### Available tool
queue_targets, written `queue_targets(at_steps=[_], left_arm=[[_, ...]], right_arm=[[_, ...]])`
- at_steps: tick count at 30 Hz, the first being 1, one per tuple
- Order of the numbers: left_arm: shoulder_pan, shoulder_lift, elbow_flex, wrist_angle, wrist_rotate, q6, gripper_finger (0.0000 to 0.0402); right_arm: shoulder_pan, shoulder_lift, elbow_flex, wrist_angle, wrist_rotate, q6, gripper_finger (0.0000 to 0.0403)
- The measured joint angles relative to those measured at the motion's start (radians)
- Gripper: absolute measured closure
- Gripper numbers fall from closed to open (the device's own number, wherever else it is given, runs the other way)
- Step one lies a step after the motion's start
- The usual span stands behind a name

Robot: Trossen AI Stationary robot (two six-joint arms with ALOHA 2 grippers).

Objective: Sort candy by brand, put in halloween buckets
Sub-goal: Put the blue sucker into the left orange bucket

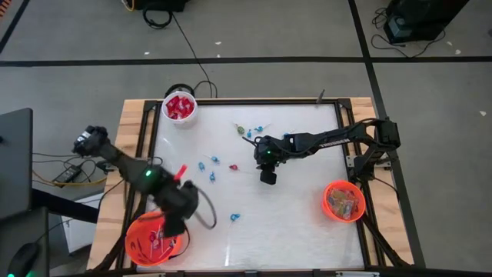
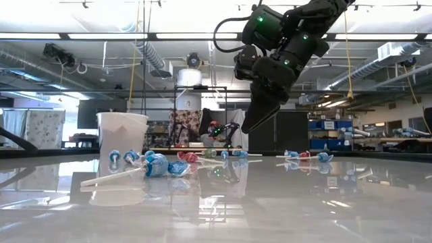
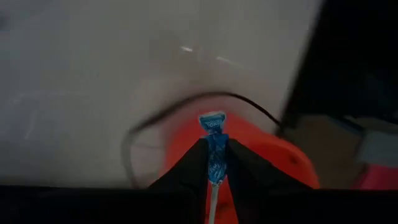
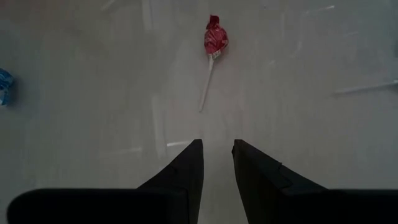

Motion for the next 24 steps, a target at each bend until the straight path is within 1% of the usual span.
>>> queue_targets(at_steps=[3,6,8,11,15,21,23,24], left_arm=[[-0.093,0.0,-0.006,0.033,0.001,-0.085,0.0342],[-0.172,0.0,-0.026,0.033,-0.005,-0.184,0.0342],[-0.206,0.0,-0.044,0.032,-0.024,-0.232,0.0341],[-0.225,0.0,-0.063,0.021,-0.046,-0.281,0.0334],[-0.225,0.0,-0.074,0.021,-0.073,-0.279,0.0307],[-0.213,0.0,-0.074,0.007,-0.106,-0.232,0.0246],[-0.197,0.0,-0.074,-0.03,-0.144,-0.174,0.0231],[-0.186,0.0,-0.074,-0.042,-0.186,-0.141,0.0225]], right_arm=[[0.0,0.0,0.0,0.0,0.0,0.0,0.0302],[0.0,0.0,0.0,0.0,0.0,0.0,0.0302],[0.0,0.0,0.0,0.0,-0.003,0.0,0.0302],[0.0,0.0,0.0,0.001,-0.014,0.01,0.0302],[0.0,0.0,0.0,0.001,-0.014,0.01,0.0302],[0.0,0.0,0.0,0.006,-0.014,0.01,0.0302],[-0.001,0.0,0.0,0.006,-0.014,0.009,0.0302],[-0.001,0.0,0.0,0.007,-0.014,0.009,0.0302]])
